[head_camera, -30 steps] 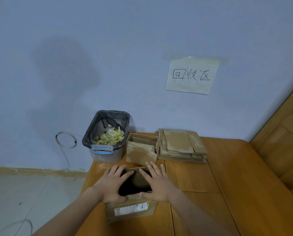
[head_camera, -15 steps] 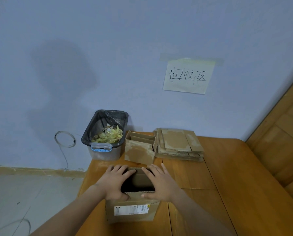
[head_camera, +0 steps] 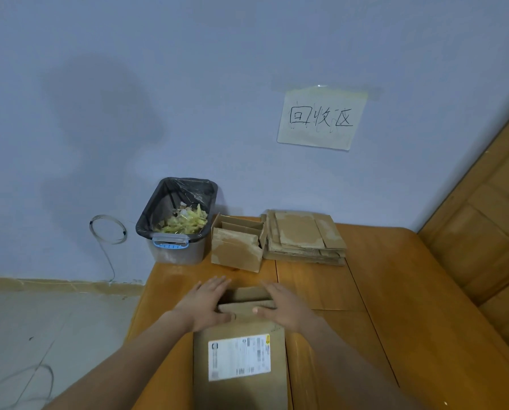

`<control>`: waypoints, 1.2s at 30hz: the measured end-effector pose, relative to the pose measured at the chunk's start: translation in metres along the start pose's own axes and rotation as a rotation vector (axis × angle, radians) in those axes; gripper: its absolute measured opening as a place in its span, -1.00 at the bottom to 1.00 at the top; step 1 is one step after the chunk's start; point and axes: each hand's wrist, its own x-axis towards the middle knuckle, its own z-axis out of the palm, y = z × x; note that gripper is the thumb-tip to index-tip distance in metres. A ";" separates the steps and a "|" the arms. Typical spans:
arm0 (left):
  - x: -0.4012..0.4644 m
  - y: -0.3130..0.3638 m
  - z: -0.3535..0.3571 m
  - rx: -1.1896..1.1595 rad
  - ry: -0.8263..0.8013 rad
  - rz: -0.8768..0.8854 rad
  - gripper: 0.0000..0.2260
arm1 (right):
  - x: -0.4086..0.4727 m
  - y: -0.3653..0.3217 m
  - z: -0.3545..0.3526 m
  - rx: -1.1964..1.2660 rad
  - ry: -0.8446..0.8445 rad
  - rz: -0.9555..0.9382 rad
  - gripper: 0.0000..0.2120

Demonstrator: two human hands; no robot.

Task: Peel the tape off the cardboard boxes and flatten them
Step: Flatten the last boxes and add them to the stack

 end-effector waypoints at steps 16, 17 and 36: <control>-0.011 -0.006 0.072 0.028 -0.127 -0.171 -0.27 | 0.014 0.016 0.076 -0.183 -0.012 0.069 -0.29; -0.009 -0.006 0.077 0.034 -0.140 -0.180 -0.27 | 0.016 0.016 0.078 -0.196 -0.013 0.074 -0.29; 0.051 -0.011 0.152 0.022 -0.337 -0.053 -0.31 | 0.047 0.077 0.131 -0.332 -0.199 0.213 -0.38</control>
